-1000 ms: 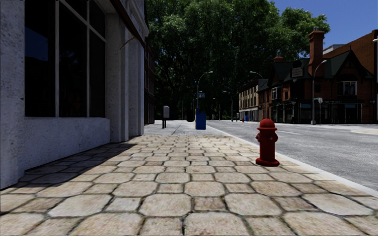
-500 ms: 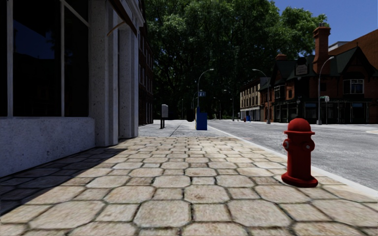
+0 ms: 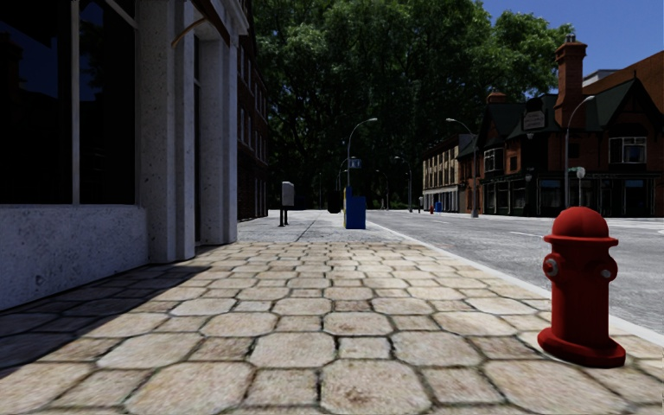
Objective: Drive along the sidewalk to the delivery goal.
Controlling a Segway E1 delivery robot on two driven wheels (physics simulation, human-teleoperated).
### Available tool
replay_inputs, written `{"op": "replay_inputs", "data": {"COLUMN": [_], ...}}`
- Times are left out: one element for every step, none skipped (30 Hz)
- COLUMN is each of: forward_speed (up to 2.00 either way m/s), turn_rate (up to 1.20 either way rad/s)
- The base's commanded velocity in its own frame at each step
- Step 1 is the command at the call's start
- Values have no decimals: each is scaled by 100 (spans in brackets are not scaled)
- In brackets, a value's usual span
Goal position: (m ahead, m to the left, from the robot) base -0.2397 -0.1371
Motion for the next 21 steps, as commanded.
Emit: {"op": "replay_inputs", "data": {"forward_speed": [0, 0, 0, 0, 0, 0, 0, 0, 0, 0, 0, 0, 0, 0, 0, 0, 0, 0, 0, 0, 0], "turn_rate": [0, 0, 0, 0, 0, 0, 0, 0, 0, 0, 0, 0, 0, 0, 0, 0, 0, 0, 0, 0, 0]}}
